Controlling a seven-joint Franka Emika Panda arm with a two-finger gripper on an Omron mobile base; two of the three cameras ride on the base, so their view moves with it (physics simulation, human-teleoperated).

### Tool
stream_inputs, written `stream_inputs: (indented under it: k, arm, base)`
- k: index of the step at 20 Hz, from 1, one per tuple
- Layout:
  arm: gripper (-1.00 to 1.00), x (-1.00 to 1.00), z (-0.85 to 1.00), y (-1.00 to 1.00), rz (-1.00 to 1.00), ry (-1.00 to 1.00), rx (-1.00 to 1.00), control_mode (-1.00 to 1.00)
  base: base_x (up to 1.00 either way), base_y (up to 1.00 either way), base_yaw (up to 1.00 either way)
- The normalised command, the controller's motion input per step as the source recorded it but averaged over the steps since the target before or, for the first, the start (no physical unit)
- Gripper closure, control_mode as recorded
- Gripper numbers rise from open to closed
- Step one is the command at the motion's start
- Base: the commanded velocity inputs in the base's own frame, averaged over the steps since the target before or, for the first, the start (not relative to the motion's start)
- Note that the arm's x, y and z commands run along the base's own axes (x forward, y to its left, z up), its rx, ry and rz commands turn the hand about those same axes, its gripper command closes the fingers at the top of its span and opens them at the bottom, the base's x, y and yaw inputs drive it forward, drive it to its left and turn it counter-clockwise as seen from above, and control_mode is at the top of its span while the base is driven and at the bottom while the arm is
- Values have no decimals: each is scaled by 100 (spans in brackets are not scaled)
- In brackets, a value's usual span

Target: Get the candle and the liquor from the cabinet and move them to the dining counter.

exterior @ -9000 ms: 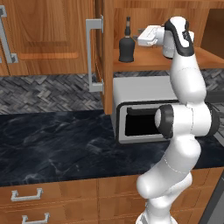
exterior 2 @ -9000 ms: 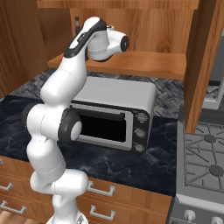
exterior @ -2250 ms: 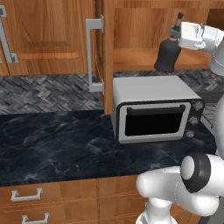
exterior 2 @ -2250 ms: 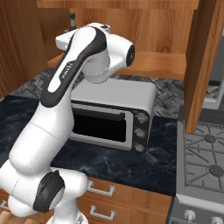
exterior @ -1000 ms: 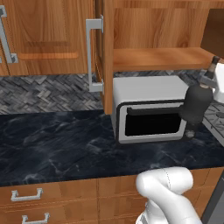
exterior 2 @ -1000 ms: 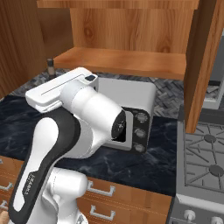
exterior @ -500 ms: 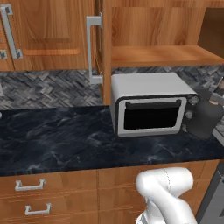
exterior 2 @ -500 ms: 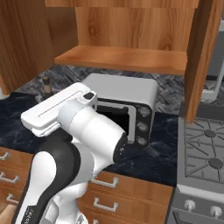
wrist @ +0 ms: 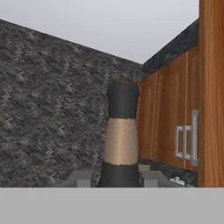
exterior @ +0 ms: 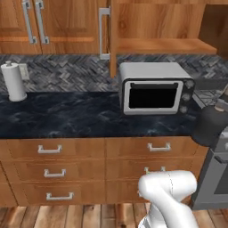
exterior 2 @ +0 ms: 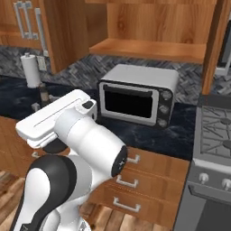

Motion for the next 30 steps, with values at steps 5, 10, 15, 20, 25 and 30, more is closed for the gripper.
stream_inputs:
  k: [5, 10, 15, 20, 25, 30]
  arm:
    - [100, 0, 0, 0, 0, 0, 0, 100]
    - [100, 0, 0, 0, 0, 0, 0, 100]
    - [100, 0, 0, 0, 0, 0, 0, 100]
    - [100, 0, 0, 0, 0, 0, 0, 100]
    - [100, 0, 0, 0, 0, 0, 0, 100]
    - [100, 0, 0, 0, 0, 0, 0, 100]
  base:
    - [-33, 66, 29]
    - [0, 89, 37]
    - [-1, 89, 39]
    - [-17, 72, 38]
    - [-5, 43, 31]
    - [26, -14, 32]
